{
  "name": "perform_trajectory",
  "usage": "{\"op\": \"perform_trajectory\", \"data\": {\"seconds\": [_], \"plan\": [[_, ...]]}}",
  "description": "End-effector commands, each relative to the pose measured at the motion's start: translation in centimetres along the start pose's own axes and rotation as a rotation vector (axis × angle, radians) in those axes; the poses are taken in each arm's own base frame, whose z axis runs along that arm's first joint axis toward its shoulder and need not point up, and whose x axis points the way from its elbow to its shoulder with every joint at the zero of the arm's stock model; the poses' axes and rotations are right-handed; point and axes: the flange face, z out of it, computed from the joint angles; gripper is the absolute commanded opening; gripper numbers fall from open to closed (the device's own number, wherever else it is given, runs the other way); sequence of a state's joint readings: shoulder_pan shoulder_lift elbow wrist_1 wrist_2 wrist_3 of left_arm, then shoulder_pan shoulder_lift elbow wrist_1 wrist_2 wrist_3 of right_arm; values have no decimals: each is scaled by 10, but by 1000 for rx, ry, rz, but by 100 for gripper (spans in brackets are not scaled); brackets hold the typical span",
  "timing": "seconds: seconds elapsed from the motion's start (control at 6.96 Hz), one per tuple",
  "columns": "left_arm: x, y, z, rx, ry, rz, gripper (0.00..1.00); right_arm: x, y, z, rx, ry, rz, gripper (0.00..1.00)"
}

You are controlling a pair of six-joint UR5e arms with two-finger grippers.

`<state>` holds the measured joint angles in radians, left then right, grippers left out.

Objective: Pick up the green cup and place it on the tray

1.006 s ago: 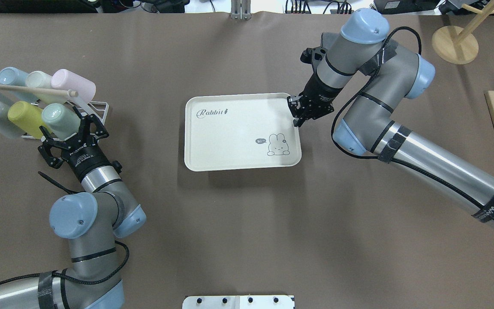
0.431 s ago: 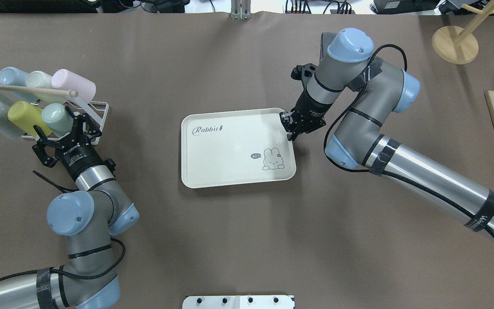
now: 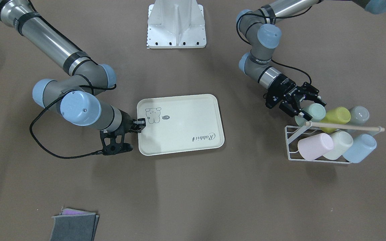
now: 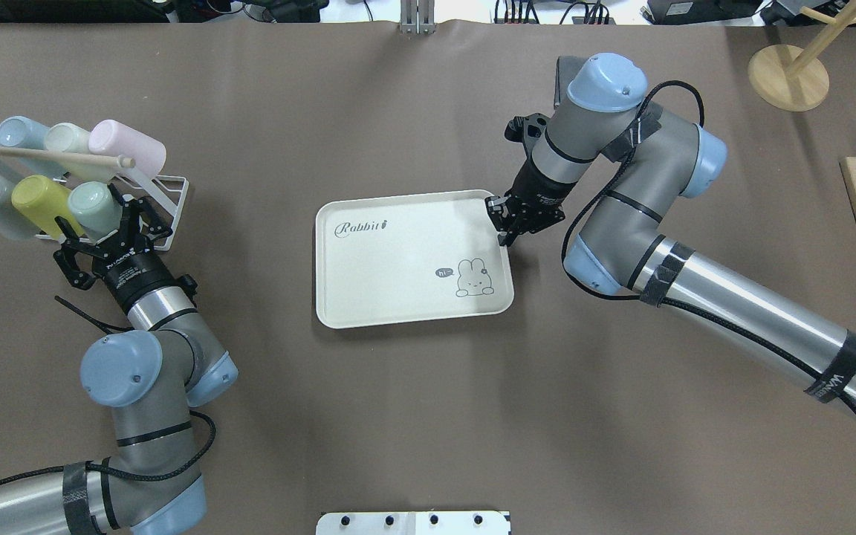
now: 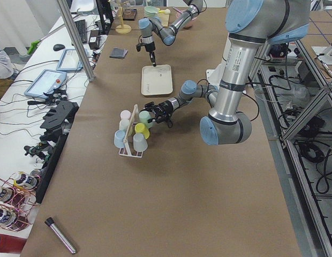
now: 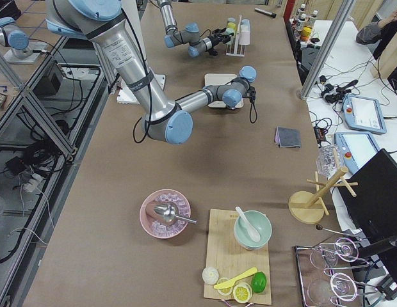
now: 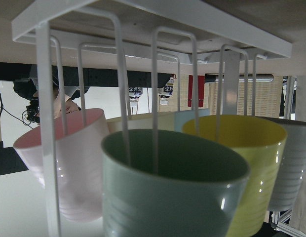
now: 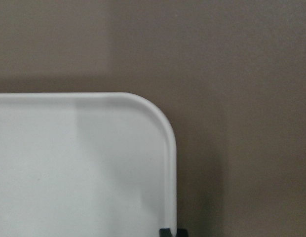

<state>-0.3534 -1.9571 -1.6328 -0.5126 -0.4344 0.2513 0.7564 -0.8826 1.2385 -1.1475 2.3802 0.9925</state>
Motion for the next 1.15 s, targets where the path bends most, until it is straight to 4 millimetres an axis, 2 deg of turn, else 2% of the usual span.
{"op": "perform_trajectory", "data": {"seconds": [0.0, 0.14, 0.29, 0.43, 0.57, 0.72, 0.86, 1.01], "plan": [[-1, 0, -1, 2, 1, -3, 45, 3, 1, 1, -1, 0, 1, 0], [-2, 1, -1, 5, 4, -7, 26, 4, 1, 2, 0, 1, 2, 0], [-4, 5, -4, 11, 11, -14, 15, 4, 1, 2, 0, 1, 2, 0], [-5, 20, -9, 31, 35, -26, 14, 4, 1, 2, 0, 1, 2, 44], [1, 42, -15, 42, 81, -12, 14, 5, 0, 1, 1, 1, 9, 99], [2, 62, -20, 63, 120, -28, 14, 5, -2, -2, 7, 1, 12, 100], [3, 77, -25, 88, 174, -40, 14, 10, -8, -15, 24, -3, 20, 100], [3, 98, -28, 108, 187, -65, 14, 16, -19, -37, 55, -8, 31, 100]]}}
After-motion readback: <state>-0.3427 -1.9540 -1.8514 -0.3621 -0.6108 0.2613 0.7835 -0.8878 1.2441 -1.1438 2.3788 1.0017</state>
